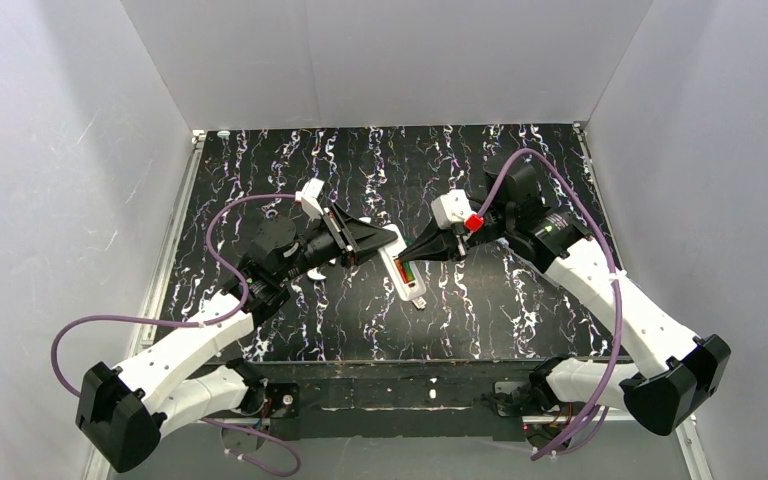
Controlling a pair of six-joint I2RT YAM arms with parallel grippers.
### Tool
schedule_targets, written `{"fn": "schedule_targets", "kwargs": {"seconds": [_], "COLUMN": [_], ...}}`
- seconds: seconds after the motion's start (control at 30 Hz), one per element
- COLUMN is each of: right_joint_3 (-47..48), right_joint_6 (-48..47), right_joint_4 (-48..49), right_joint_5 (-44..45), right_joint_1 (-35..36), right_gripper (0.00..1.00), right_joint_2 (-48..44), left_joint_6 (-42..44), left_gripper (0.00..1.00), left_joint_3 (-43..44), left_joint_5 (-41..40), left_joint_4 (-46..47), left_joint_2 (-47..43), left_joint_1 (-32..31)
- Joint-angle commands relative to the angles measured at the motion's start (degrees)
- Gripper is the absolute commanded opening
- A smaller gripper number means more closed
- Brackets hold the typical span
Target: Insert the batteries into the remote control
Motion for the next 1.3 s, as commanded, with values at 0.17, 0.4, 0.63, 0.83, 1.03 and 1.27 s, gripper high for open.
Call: {"fn": "schedule_targets", "kwargs": {"seconds": [0.17,0.4,0.63,0.83,1.03,1.27], "right_joint_3": [-2.3,-3.7,-4.1,-4.9,-3.4,0.6], "right_joint_6": [1.3,-0.9,-3.1,-3.5,-2.4,1.6], "right_joint_4": [-3.8,-4.9,-7.8,-8.0,-7.5,-4.7], "right_joint_5": [-1.0,-0.9,-0.1,0.8,0.5,-3.7], "right_joint_1": [0.0,0.0,0.0,0.0,0.0,0.2], "right_gripper": [0.12,0.12,0.12,0.12,0.12,0.19], "right_joint_2": [-0.8,-0.9,-1.1,-1.6,-1.9,-3.8], "left_joint_6": [-1.9,-2.5,-2.7,-2.9,-2.5,-1.4], "left_gripper": [0.00,0.00,0.00,0.00,0.00,0.00], "left_joint_3": [2.4,1.9,2.1,2.4,2.1,1.6], "left_joint_5": [-3.0,-3.9,-4.3,-4.3,-3.7,-3.0], "left_joint_4": [11.7,13.1,13.4,13.4,13.2,12.4], "left_joint_2": [-0.7,-0.8,-0.8,-0.5,-0.3,-0.1], "left_joint_1": [0.7,0.7,0.7,0.7,0.7,0.7]}}
